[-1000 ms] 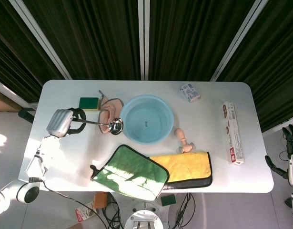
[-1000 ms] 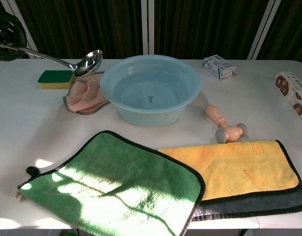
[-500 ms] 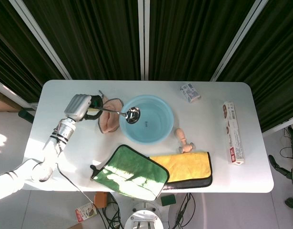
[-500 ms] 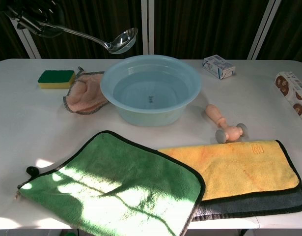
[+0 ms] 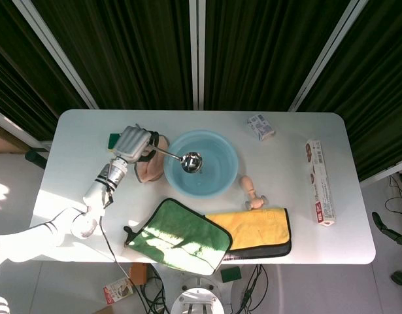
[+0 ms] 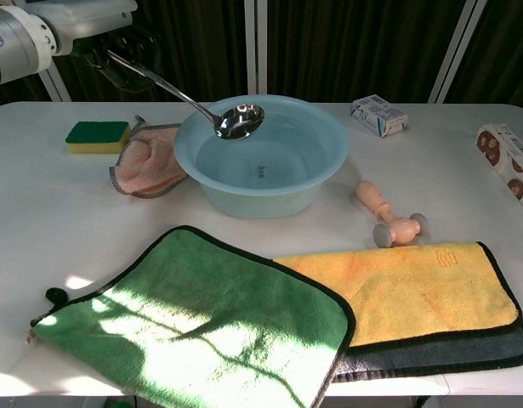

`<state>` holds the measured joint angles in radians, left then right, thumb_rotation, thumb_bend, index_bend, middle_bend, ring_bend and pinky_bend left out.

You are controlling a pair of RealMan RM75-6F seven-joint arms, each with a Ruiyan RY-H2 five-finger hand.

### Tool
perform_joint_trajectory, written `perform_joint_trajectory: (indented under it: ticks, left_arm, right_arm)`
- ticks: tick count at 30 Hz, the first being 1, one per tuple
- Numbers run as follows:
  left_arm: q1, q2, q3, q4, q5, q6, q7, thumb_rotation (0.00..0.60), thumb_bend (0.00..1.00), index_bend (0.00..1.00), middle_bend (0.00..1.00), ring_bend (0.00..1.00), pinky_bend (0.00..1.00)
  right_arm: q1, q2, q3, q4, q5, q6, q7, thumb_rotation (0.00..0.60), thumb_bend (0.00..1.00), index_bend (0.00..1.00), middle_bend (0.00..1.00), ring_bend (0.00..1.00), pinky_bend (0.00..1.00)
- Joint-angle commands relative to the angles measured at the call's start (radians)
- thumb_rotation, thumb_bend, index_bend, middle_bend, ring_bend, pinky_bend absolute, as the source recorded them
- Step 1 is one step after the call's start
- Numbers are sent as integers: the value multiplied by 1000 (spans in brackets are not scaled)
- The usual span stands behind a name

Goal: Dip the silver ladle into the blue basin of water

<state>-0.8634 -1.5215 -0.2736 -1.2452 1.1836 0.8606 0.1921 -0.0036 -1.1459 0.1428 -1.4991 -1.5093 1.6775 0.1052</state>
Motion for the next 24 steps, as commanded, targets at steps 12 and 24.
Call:
perform_joint_trajectory:
  ticks: [12,24]
  left_arm:
    - [-63,-137,57,205,35,38,171,600,341,797,574,567,829]
    - [-83,-187,79,274,58,17,169,600,341,799,581,573,829]
  right_arm:
    - [15,-25,6,56,-19,4,65,600,245,0,0,0,0]
    - [23,-43,8,91,-26,9,96,600,254,0,0,0,0]
